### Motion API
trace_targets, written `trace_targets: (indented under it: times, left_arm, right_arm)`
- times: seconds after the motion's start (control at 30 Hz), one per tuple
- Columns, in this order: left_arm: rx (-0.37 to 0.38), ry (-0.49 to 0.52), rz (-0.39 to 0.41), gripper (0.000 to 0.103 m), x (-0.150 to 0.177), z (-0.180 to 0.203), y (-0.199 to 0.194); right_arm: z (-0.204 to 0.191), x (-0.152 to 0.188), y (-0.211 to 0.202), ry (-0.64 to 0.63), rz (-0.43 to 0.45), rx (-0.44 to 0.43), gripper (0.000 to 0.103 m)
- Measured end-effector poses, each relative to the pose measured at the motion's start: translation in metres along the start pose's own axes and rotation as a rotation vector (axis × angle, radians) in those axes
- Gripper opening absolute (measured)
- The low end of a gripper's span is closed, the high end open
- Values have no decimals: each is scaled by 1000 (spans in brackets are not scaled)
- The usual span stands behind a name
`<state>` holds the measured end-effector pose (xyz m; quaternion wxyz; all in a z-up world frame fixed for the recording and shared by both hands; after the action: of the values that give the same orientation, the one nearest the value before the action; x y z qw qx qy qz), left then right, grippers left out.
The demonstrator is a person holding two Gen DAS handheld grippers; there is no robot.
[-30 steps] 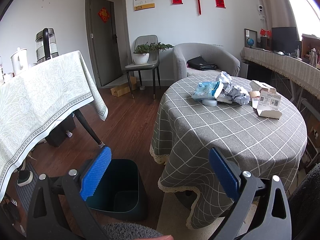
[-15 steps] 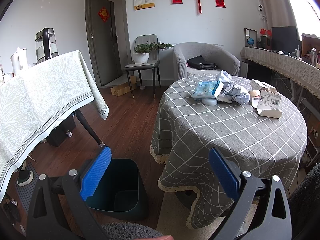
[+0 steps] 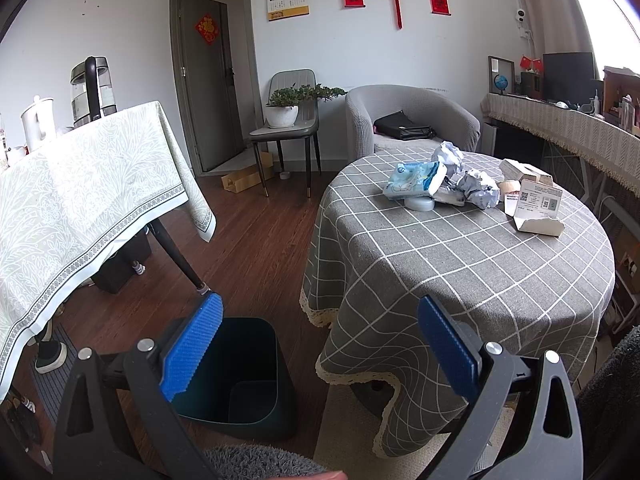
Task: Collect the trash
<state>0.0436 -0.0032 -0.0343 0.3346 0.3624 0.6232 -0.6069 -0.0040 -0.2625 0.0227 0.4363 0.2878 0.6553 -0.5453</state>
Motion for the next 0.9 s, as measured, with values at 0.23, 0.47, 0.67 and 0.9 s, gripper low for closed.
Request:
trace_targets:
  times: [0.23,0.47,0.67,0.9]
  left_arm:
    - [0,-1,-3,100,0,0,1]
    - [17,-8,14,100,-14,-6,-9]
    - [40,-16,37,99,-33,-11,-19]
    - [106,9,52,99,-61,0,-21]
  right_arm:
    - [3,4,2,-6,-10,13,100]
    - [-2,-3,-7,-33,-3,79,100]
    - [-5,-12,-8,16,2,81,100]
    - [-7,-26,0,59,-9,80,100]
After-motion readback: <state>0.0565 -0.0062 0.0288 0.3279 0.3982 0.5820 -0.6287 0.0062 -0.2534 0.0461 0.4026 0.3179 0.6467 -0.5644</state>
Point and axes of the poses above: each gripper's, at about its wrist camera, not at the fingertips, and y roughly the way its jaws point, z to its right, x to its underside, the point moved 5 cm from there along y, roughly the way its jaws point, and after that the axes turned 3 degrees about -y, right-handed, at the moved point
